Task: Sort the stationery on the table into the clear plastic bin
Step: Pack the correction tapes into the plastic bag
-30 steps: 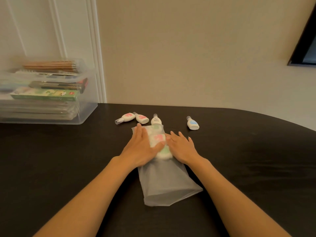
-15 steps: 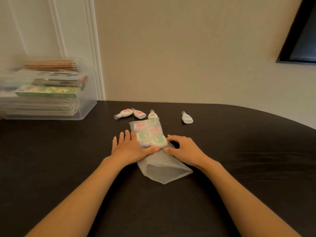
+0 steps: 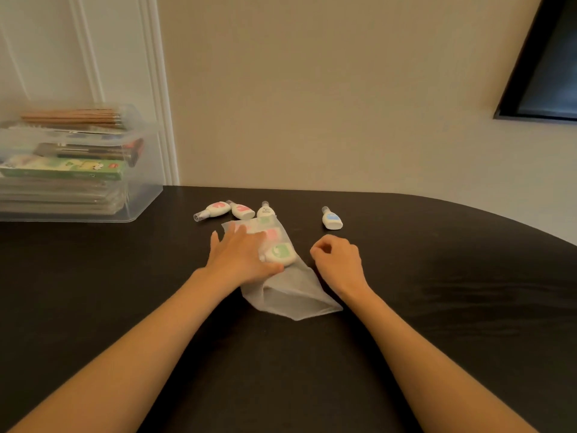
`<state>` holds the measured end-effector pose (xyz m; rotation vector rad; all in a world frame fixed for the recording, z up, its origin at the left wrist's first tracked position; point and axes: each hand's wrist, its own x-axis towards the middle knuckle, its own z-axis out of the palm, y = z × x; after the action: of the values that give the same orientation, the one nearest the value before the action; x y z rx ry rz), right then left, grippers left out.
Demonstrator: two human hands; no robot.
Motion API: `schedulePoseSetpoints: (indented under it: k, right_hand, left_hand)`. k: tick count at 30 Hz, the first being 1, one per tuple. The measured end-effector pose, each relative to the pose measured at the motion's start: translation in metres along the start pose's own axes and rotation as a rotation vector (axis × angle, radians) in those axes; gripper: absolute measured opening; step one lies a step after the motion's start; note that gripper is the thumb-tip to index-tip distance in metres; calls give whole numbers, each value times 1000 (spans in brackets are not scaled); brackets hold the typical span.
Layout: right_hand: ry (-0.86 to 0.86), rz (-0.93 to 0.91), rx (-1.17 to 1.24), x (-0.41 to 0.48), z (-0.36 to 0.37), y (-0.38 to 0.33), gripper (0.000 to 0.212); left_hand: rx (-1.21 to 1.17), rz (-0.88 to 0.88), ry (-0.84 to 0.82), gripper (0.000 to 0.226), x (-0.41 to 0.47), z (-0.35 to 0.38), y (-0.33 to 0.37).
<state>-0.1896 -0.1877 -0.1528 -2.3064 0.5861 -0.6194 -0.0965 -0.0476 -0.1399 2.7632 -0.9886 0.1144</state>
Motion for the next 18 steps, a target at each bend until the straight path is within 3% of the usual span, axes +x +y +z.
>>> schedulePoseSetpoints:
  k: [3,6,10,14,18]
  right_hand:
    - [96,123,75,18,-3,7,18]
    - [108,176,79,34,1,9,20]
    - [103,169,85,51,11,3,27]
    - [53,143,142,69,27,-5,30]
    - [62,166,245,83,33,-3,30]
  left_hand:
    - [-61,-11,-10,88,26,-16,5]
    - [-333,-131,13,66,57,-18,6]
    - [-183,-199,144,35,90,-1,3]
    - [-47,-227,178,35,122,5,8]
    - [-60,-288,78,37,138,0,14]
